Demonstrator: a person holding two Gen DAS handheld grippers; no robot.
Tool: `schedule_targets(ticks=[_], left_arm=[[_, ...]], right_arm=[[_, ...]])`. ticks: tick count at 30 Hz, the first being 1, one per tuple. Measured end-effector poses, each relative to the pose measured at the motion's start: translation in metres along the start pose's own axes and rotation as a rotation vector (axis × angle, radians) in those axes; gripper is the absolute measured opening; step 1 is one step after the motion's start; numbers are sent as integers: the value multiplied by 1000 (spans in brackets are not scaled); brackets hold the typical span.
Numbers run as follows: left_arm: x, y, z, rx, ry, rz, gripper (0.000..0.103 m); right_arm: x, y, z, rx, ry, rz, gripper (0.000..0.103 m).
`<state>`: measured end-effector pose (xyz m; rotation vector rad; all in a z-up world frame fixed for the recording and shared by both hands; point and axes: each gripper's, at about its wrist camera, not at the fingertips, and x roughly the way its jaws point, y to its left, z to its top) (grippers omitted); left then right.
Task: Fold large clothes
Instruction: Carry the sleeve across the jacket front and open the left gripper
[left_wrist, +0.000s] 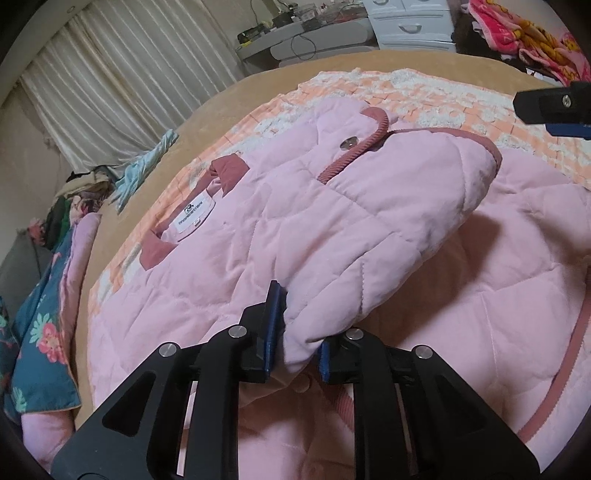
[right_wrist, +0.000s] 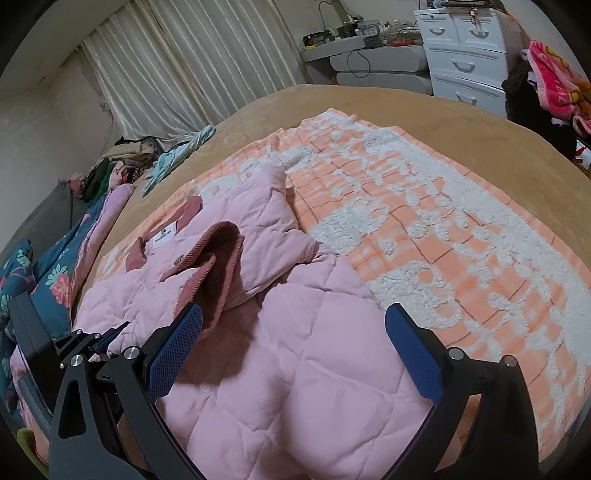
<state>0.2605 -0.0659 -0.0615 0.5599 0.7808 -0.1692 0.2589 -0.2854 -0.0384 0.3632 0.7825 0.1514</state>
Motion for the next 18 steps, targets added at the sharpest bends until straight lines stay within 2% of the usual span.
schedule_targets(ticks=[3,5,6,9,12,14,18], left_arm=[[-5,0,-3,24,2,41,24],[-7,-3,-7,69,4,111,57],[-8,-3,-8,84,6,133,59],[-15,5,-13,39,2,68,59],[-26,14,-18,9,4,30,71],[-37,24,-23,-40,-8,-30,83],[-53,54,-31,-182,-23,-141,90]], right_arm=[[0,3,0,-12,-2,-4,99],[0,5,0,-17,-1,-6,99],[-1,6,0,-22,-2,-6,99],[-1,10,-1,-35,1,-9,99],[0,15,-3,-47,14,-3,99],[2,19,-3,-33,32,18,99],[11,32,-6,-13,85,99,99]])
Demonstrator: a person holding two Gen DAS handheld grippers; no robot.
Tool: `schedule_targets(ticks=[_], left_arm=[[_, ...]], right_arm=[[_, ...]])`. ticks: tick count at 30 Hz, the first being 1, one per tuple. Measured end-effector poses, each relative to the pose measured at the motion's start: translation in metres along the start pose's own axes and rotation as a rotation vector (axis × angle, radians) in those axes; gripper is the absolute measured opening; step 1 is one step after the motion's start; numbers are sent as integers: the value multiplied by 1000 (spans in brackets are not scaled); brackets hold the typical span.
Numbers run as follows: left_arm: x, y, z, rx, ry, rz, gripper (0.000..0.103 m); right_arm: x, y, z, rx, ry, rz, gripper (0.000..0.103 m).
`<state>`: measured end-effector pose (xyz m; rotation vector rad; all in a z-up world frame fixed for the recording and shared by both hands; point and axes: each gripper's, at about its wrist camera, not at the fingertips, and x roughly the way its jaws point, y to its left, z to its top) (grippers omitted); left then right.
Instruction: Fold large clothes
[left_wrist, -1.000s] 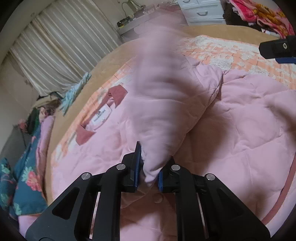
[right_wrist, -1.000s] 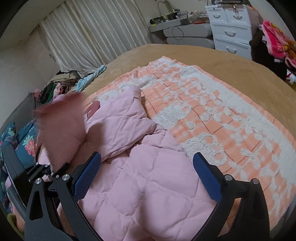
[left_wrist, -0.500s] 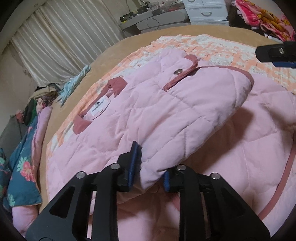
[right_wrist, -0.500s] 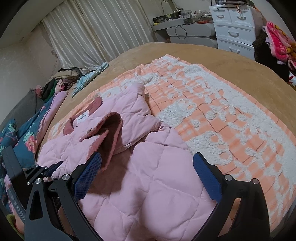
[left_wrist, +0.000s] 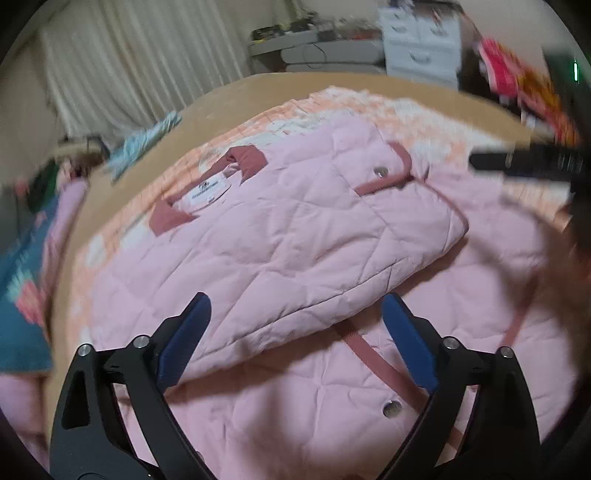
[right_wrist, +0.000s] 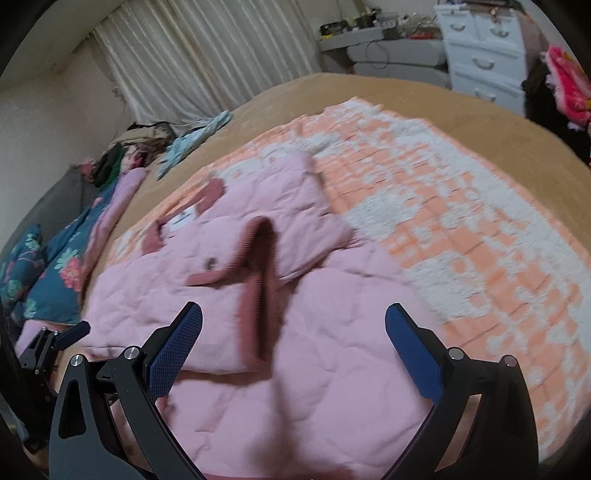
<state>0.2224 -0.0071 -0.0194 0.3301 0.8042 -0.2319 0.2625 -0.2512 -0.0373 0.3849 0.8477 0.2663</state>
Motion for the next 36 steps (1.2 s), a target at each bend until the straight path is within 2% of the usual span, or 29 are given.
schedule_targets(ticks=[3,8,12,19,21,23,26,28,31,36], left_arm=[[-8,30,-3,-124,-9,-39,93],[-11,66,-11,-268,-14,-16,94],[-8,93,-23,-390,-8,-38,94],[-8,125,-36,-490,-19,-24,94],[-7,131,-38,-499,-19,0,94],[-8,137,-39,-502,-24,27,94],[-10,147,-40,-532,-40,31,94],[-12,154,-40,-551,-54,30,94],[-13,164,-37,-572,-60,35,94],[-14,175,-29,-592,-86,58,94]], right_arm=[[18,9,-4,26,78,43,99],[47,18,-12,49,163,69,99],[58,17,-12,58,164,45,99],[73,24,-11,38,140,45,97],[73,24,-11,50,122,47,86],[71,27,-10,54,119,87,56],[63,41,-3,-20,90,114,27],[51,51,10,-58,60,156,19],[25,78,39,-207,-37,146,12],[2,106,81,-381,-146,126,12]])
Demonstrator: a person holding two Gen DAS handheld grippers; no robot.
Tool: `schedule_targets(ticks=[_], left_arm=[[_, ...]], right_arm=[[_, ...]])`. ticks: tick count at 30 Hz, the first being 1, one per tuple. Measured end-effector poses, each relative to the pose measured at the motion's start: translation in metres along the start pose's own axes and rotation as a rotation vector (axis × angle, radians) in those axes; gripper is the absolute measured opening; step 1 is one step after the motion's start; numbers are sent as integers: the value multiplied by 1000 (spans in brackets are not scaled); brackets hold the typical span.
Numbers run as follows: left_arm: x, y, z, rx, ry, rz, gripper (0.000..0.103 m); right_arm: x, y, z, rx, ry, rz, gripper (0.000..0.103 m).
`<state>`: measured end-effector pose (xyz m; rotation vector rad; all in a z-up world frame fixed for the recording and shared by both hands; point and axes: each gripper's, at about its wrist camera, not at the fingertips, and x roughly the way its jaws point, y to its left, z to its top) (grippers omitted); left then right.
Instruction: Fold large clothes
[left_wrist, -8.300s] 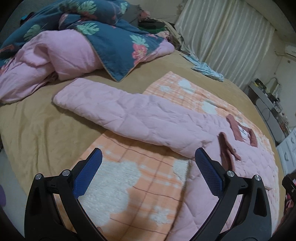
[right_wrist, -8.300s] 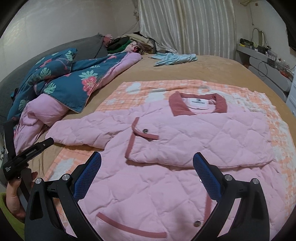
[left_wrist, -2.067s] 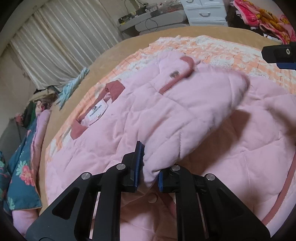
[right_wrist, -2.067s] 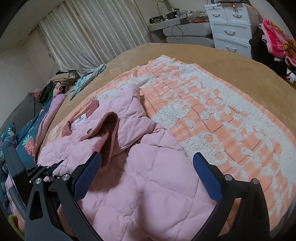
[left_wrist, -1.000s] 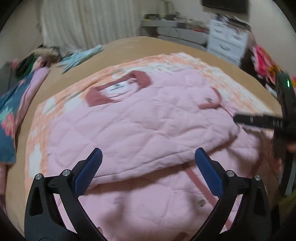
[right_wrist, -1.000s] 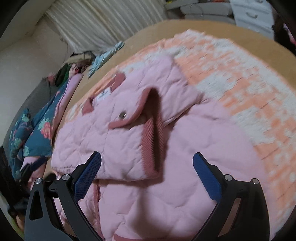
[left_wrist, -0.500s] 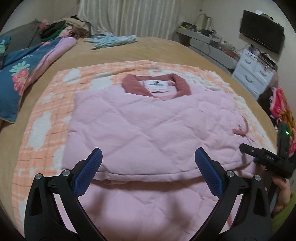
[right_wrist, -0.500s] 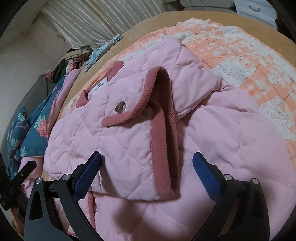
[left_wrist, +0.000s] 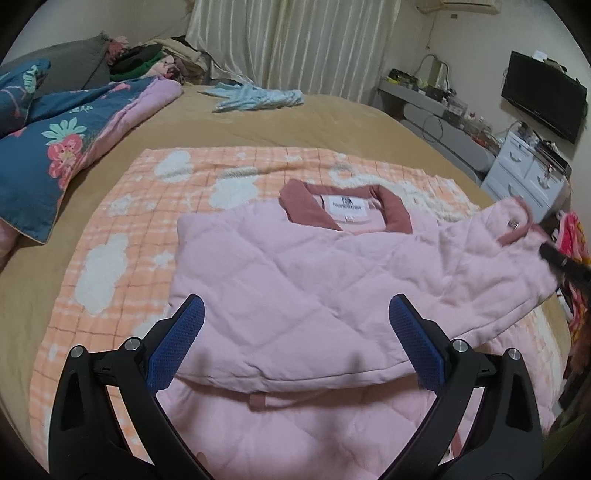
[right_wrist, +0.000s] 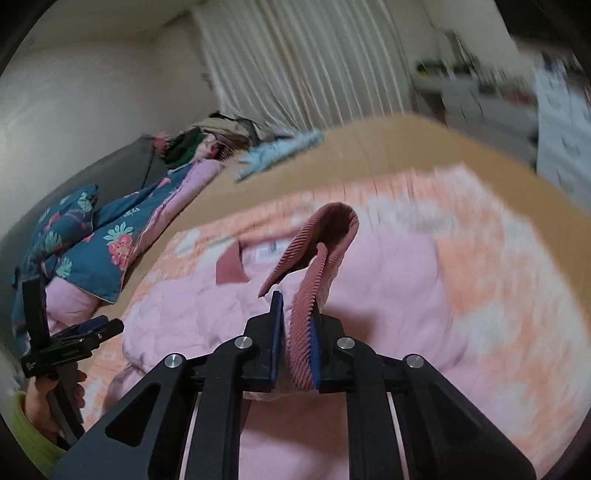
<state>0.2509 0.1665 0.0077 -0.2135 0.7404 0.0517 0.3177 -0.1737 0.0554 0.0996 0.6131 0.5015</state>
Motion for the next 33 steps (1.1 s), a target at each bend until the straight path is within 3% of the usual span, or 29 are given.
schedule_targets(ticks=[5,10,22,24,25,26,28,33], left_arm=[[12,-4,11,-13,5,-7,94],[31,-14,11,-6,49,-29,94],[66,-32,-6,8,132,-67,94],[68,-33,-8,18,142,-68,94],[69,-33,-9,19,145,-71,94],[71,-31,-10,17,152,-72,94],[76,-29,-12,19,167,-72,94],[87,-27,-20,30,189,-56,94]], right_arm=[[21,-14,7,-76,2,-67,11],[49,-41,-11,-14,94,-100,11],[78,-50,-44,36,173,-124,13],[78,-52,-45,39,187,-130,18],[77,-53,-45,42,194,-136,29],[75,-53,-44,44,196,-146,48],[67,-49,-41,37,172,-158,62],[63,-18,-33,-54,163,-116,68]])
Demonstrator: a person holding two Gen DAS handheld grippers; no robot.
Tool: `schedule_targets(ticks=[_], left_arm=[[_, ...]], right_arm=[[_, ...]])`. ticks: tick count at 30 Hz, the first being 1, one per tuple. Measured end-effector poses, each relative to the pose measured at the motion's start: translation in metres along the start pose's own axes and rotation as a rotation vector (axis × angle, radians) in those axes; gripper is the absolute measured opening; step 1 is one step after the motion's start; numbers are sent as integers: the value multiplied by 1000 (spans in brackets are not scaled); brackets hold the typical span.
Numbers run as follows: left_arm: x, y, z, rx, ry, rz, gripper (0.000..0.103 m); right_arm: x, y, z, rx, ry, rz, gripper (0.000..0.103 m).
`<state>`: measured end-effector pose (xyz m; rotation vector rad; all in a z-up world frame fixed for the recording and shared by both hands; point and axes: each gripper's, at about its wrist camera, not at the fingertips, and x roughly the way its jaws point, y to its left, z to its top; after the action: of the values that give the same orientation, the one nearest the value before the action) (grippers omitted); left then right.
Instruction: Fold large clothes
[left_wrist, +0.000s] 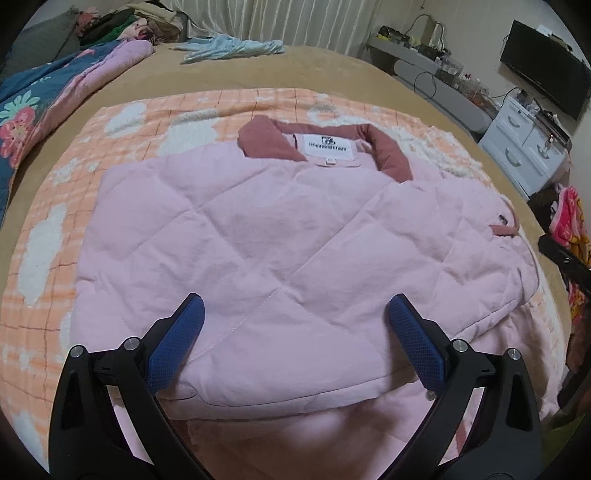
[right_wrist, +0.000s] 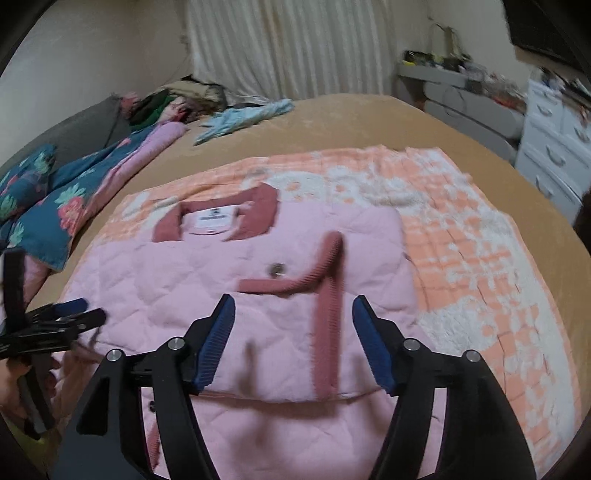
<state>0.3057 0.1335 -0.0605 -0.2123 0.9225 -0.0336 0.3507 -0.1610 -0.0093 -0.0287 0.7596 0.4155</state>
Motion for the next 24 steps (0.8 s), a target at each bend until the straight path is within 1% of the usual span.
schedule_targets(ticks=[4,6,8,9,10,12,14,16,17,18,22,24], left_arm=[[6,3,-2,6,12,-4,94],[8,6,-2,1,16,-6,94],[9,8,-3,1,21,-1,94],[10,8,-3,4,22,1,94],[11,8,-4,15,22,7,94],[12,9,-5,32,20,12,94],[12,11,-4,28,20,7,94],[12,12,-4,24,19,7,94],[13,12,-4,24,18,8,94],[13,11,-4,29,18,13,94],[16,8,-6,55,16,33,94],[16,9,-5,49,15,33,94]], right_arm=[[8,29,5,-68,31,55,72],[19,42,5,-93,62,62,73],[27,50,5,-111,82,62,73],[31,55,5,-125,89,47,73],[35,61,5,-150,88,26,73],[40,70,4,-194,86,23,73],[50,74,3,-204,115,25,73],[70,73,-1,-196,187,3,73],[81,72,-5,-187,229,-6,74],[89,69,-8,-179,249,-7,75],[107,69,-17,-179,258,-31,80],[112,69,-19,-170,256,-38,82]])
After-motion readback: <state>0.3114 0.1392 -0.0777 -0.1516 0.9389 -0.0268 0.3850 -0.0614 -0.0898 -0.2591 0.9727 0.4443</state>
